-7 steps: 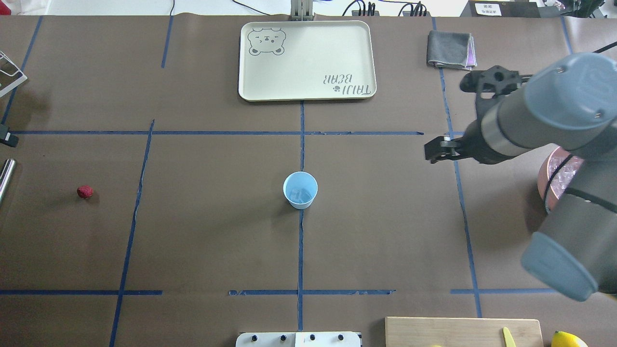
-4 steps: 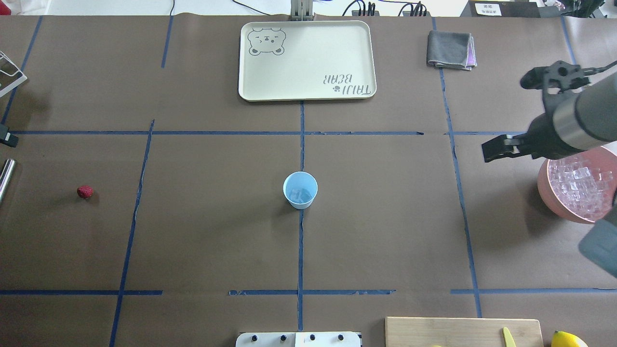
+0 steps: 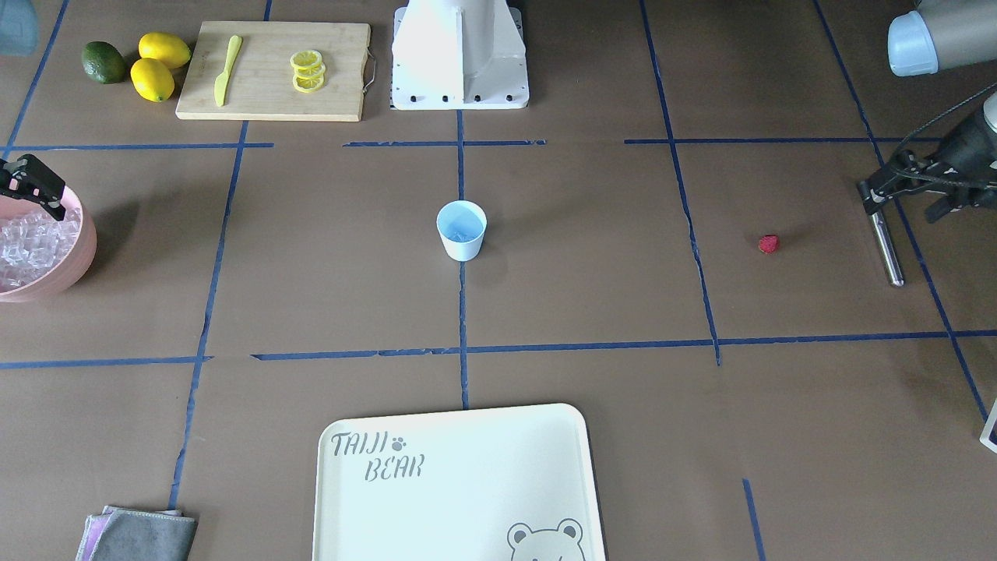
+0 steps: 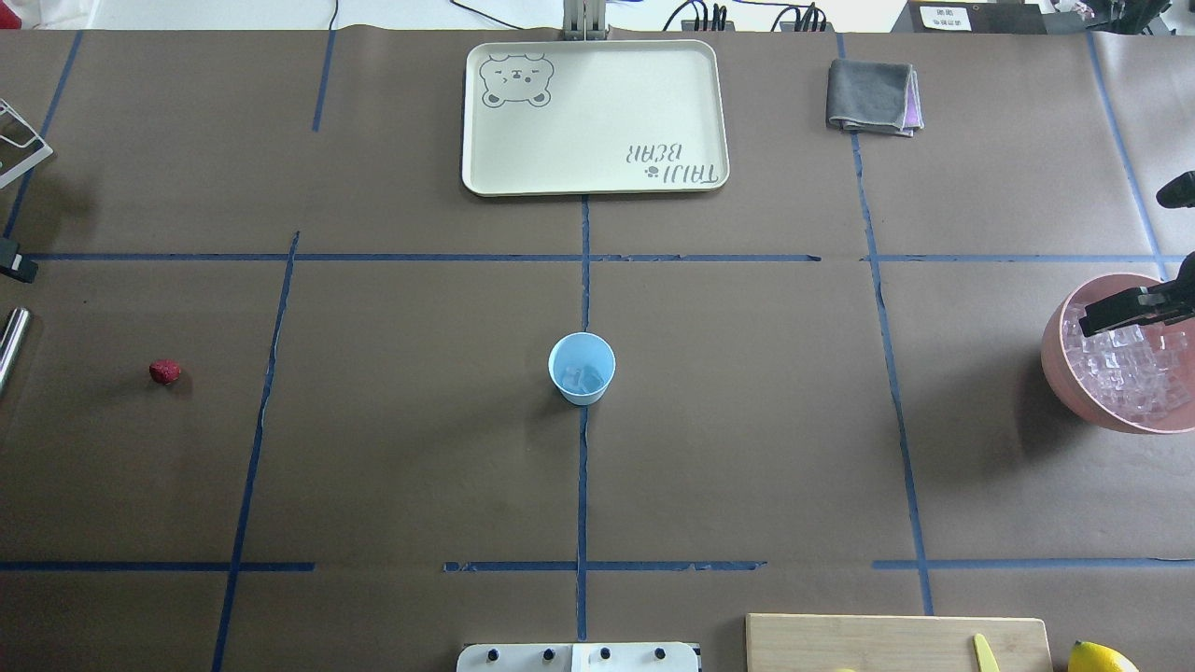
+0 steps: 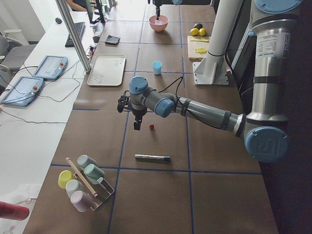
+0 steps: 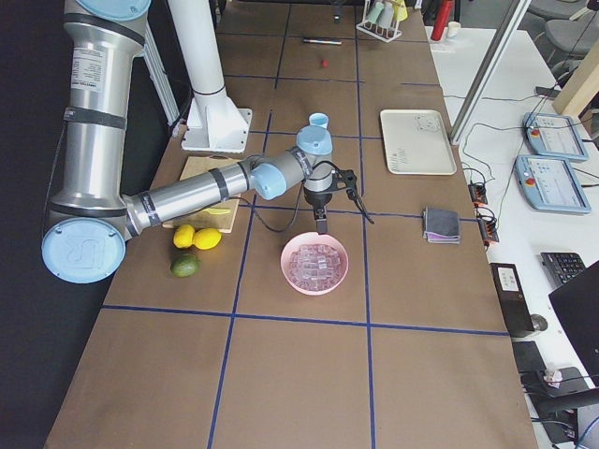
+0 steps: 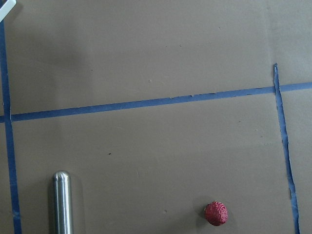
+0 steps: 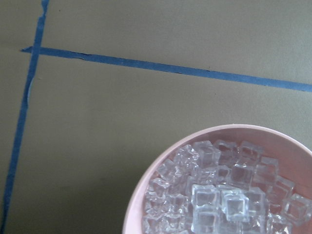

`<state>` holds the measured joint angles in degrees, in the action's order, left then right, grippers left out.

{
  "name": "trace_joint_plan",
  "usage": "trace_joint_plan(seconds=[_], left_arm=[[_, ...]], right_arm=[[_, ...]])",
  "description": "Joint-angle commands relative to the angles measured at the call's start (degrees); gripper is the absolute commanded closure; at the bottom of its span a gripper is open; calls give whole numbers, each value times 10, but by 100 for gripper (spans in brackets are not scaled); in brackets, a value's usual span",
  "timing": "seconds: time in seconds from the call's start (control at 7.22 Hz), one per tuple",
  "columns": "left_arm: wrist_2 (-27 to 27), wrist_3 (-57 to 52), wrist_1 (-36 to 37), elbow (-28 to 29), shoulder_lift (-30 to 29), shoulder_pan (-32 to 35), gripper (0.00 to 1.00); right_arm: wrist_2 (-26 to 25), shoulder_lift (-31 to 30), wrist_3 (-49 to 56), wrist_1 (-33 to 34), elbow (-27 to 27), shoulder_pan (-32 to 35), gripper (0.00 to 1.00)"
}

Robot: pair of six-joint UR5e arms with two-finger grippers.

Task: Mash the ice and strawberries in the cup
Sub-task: 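Move the right gripper back over the pink bowl, then lower the right gripper into the bowl and pinch a third ice cube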

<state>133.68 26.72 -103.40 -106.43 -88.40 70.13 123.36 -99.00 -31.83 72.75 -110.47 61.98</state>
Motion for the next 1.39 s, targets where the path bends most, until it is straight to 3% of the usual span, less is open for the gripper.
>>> trace_joint_plan(seconds=[0.0,0.28,0.69,1.25], left_arm=[[0,0,0,0,0,0,0],[0,0,0,0,-2,0,0],[-1,0,0,0,-2,0,0],[-2,-1,0,0,-2,0,0]], right_arm=[[1,-1,6,-48,61,1,1],[4,5,6,-47,80,0,5],[5,2,26,-47,81,2,25],[3,9,31,-49,104,3,25]])
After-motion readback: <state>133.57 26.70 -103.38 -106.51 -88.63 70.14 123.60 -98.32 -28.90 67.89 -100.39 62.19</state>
